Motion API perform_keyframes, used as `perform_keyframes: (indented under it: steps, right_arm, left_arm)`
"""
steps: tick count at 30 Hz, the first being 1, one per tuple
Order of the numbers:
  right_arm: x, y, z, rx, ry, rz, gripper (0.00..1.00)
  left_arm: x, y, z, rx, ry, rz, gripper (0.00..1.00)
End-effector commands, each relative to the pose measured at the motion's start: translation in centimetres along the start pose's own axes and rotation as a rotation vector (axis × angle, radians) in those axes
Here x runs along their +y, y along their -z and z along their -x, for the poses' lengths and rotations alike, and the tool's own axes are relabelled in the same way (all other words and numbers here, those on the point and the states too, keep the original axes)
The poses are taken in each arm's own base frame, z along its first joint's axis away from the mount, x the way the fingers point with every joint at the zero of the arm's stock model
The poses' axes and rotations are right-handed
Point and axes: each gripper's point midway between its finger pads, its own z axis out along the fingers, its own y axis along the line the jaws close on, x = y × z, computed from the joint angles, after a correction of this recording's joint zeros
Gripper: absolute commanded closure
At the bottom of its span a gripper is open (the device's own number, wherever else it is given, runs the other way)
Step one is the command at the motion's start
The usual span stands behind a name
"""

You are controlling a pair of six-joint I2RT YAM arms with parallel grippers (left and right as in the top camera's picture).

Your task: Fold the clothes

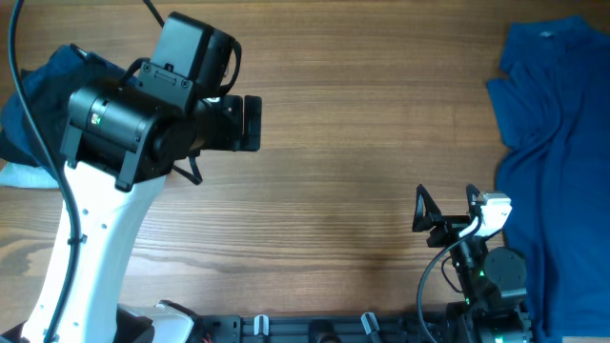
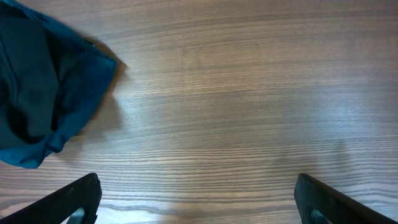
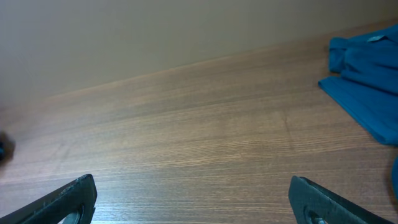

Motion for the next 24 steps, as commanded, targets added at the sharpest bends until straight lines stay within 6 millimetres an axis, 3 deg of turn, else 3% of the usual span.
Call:
perform_keyframes:
  steps: [1, 10, 11, 15, 19, 22, 24]
  right_arm:
    - [0.0, 0.1, 0.5, -0.024, -0.01, -0.006, 0.0]
    - [0.0, 0.1, 0.5, -0.024, -0.01, -0.006, 0.0]
    - [0.0, 0.1, 0.5, -0.024, -0.01, -0.006, 0.0]
    - [0.0, 0.1, 0.5, -0.024, -0.01, -0.006, 0.0]
    - [0.0, 0.1, 0.5, -0.024, -0.01, -0.006, 0.0]
    - [0.0, 0.1, 0.5, -0.024, -0.01, -0.006, 0.0]
    - [0.0, 0.1, 0.5, -0.024, -0.01, -0.006, 0.0]
  left_arm:
    - [0.0, -0.2, 0.0, -0.001, 0.007, 0.011, 0.0]
    - [0.3, -0.2, 0.3, -0.011, -0.001, 0.024, 0.0]
    - [0.5, 0.0, 0.8, -0.041, 0.004, 0.03, 0.0]
    - [-0.7, 2.3, 7.0, -0.325, 0.083, -0.072, 0.0]
    - [-0.3, 4.5, 9.3, -0.489, 0.116, -0.162, 0.0]
    - [0.8, 5.8, 9.3, -0.594, 0.093, -0.218, 0.0]
    - [2.4, 6.0, 8.0, -0.637, 0.123, -0.226, 0.0]
